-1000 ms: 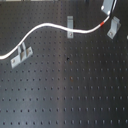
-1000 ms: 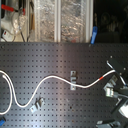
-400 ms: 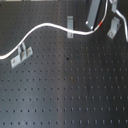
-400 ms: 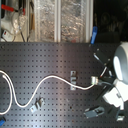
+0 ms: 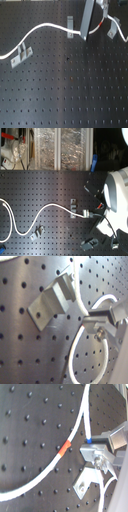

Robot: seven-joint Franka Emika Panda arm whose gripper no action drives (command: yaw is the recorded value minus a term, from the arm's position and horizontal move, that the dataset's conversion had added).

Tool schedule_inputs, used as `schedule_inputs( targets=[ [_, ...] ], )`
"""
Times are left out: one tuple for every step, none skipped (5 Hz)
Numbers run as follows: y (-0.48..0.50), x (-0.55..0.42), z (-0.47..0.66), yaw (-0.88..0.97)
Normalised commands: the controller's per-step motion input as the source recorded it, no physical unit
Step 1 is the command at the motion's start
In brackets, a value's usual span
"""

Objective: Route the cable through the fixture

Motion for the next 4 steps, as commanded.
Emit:
schedule_inputs(
  targets=[
    [0.221, 0.172, -0.01, -0.50],
    [0.076, 0.212, 0.00, -0.43],
    [0.033, 0.299, 0.00, -0.37],
    [0.018, 0.056, 0.00, -0.10]
  ],
)
